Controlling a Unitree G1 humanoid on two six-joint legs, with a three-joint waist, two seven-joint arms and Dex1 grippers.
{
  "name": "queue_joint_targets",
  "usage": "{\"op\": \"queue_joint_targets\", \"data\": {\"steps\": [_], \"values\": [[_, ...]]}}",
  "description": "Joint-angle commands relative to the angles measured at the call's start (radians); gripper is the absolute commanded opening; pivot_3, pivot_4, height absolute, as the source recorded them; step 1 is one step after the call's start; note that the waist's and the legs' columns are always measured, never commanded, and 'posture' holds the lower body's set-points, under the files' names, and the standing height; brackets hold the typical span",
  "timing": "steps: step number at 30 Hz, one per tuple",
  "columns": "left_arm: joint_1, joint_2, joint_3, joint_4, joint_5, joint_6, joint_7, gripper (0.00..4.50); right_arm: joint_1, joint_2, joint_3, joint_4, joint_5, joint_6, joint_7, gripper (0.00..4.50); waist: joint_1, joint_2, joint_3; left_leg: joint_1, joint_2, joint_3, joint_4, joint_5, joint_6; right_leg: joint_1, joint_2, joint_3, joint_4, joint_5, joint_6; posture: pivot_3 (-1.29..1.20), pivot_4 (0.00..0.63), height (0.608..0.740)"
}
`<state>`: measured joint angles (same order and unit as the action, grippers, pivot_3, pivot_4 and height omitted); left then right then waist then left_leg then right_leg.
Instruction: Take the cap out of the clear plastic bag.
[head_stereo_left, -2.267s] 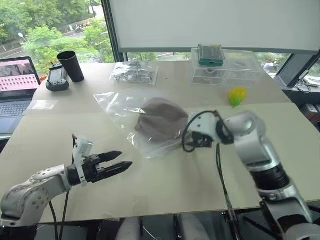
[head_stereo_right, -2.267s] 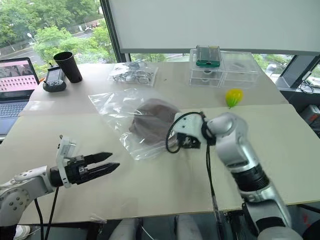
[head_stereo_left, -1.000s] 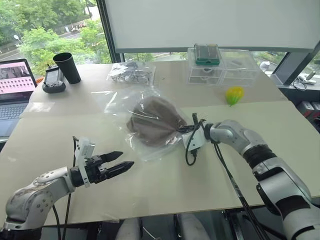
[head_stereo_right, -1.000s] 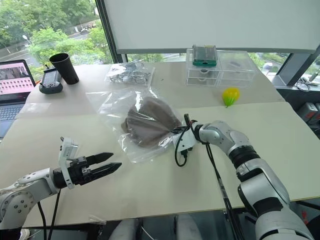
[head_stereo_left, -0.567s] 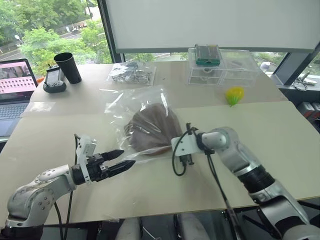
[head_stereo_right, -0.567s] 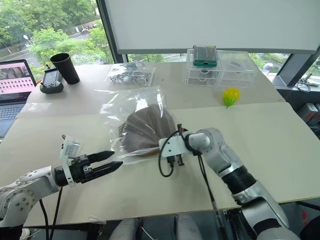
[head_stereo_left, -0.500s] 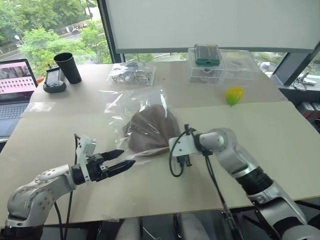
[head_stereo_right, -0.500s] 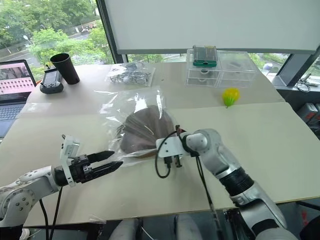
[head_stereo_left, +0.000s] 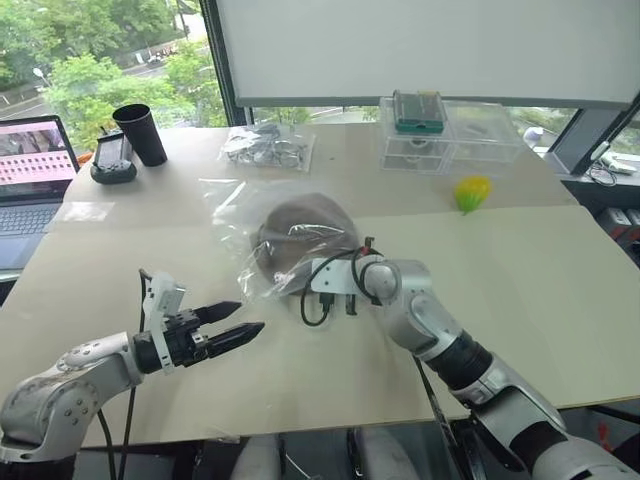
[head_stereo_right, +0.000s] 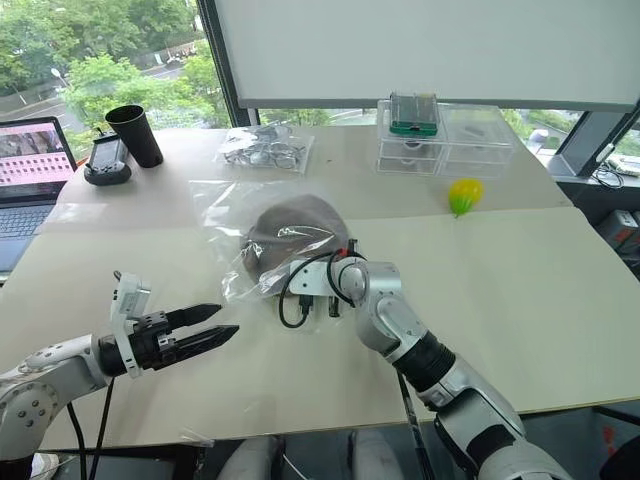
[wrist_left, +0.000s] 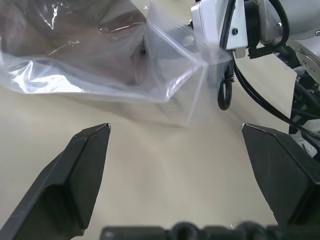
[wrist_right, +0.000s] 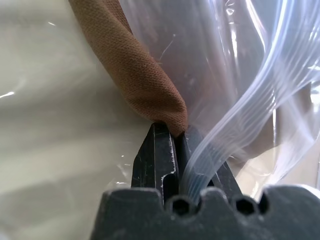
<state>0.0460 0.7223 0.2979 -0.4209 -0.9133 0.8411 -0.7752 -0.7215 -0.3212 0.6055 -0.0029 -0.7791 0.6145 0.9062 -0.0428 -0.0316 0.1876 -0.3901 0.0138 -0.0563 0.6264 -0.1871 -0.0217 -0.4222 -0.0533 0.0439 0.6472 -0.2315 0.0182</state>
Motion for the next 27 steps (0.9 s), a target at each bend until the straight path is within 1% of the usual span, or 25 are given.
{"op": "queue_joint_targets", "data": {"steps": [1,5,9,13,15,16,18,19,20,22,27], "values": [[-0.002,0.016,0.027,-0.03,-0.022,0.003,-0.002,4.5,0.009,0.014,-0.02,-0.039,0.02,0.004,-0.006,0.02,-0.001,0.0,0.0,0.0,0.0,0.0,0.0,0.0,0.0,0.0,0.0,0.0,0.0,0.0,0.0,0.0,0.15,0.74],[-0.009,0.012,0.019,-0.027,-0.018,0.005,-0.003,4.5,0.015,0.061,-0.029,-0.09,0.064,0.033,0.015,0.02,-0.006,0.0,0.0,0.0,0.0,0.0,0.0,0.0,0.0,0.0,0.0,0.0,0.0,0.0,0.0,0.0,0.15,0.74],[-0.016,0.007,0.007,-0.019,-0.009,0.001,-0.004,4.5,0.02,0.081,-0.072,-0.186,0.143,0.098,0.087,0.02,-0.005,0.0,0.0,0.0,0.001,0.0,0.0,0.0,0.0,-0.001,0.001,0.0,0.0,0.0,0.0,0.0,0.15,0.74],[-0.022,0.003,-0.001,-0.012,-0.002,-0.003,-0.008,4.5,0.016,0.058,-0.074,-0.188,0.16,0.106,0.077,0.02,-0.003,0.0,0.0,0.0,0.001,0.0,0.0,0.0,0.0,-0.001,0.0,0.0,0.0,0.0,0.0,0.0,0.15,0.74],[-0.025,0.001,-0.004,-0.01,0.0,-0.004,-0.009,4.5,0.019,0.045,-0.084,-0.177,0.167,0.098,0.051,0.73,-0.002,0.0,0.0,0.0,0.0,0.0,0.0,0.0,0.0,-0.001,0.0,0.0,0.0,0.0,0.0,0.0,0.15,0.74],[-0.026,0.0,-0.006,-0.009,0.001,-0.004,-0.009,4.5,0.021,0.04,-0.087,-0.174,0.175,0.1,0.047,0.96,-0.001,0.0,0.0,0.0,0.0,0.0,0.0,0.0,0.0,-0.001,0.0,0.0,0.0,0.0,0.0,0.0,0.15,0.74],[-0.025,-0.001,-0.005,-0.01,0.001,-0.004,-0.009,4.5,0.023,0.022,-0.073,-0.165,0.168,0.073,0.022,1.65,-0.002,0.0,0.0,-0.001,0.0,0.0,0.0,0.0,0.0,-0.001,0.0,0.0,0.0,0.0,0.0,0.0,0.15,0.74],[-0.025,-0.001,-0.005,-0.01,0.0,-0.004,-0.009,4.5,0.023,0.013,-0.064,-0.161,0.163,0.059,0.009,1.84,-0.002,0.0,0.0,-0.001,0.0,0.0,0.0,0.0,0.0,-0.001,0.0,0.0,0.0,0.0,0.0,0.0,0.15,0.74],[-0.025,-0.001,-0.004,-0.009,0.0,-0.004,-0.011,4.5,0.021,0.008,-0.056,-0.157,0.16,0.05,-0.001,2.31,-0.002,0.0,0.0,-0.001,0.0,0.0,0.0,0.0,0.0,-0.001,0.0,0.0,0.0,0.0,0.0,0.0,0.15,0.74],[-0.023,0.0,-0.003,-0.01,0.0,-0.004,-0.011,4.5,0.025,0.006,-0.052,-0.169,0.183,0.05,0.013,2.93,-0.005,0.0,0.0,-0.001,0.001,0.0,0.0,0.0,-0.001,-0.001,0.0,0.0,0.0,0.0,0.0,0.0,0.15,0.74],[-0.014,0.005,0.007,-0.012,-0.001,-0.003,-0.013,4.5,0.035,0.016,-0.076,-0.244,0.275,0.079,0.067,2.93,-0.005,0.0,0.0,-0.001,0.001,0.0,-0.001,0.0,-0.001,-0.001,0.0,0.0,0.0,0.0,0.0,0.0,0.15,0.74]]}}
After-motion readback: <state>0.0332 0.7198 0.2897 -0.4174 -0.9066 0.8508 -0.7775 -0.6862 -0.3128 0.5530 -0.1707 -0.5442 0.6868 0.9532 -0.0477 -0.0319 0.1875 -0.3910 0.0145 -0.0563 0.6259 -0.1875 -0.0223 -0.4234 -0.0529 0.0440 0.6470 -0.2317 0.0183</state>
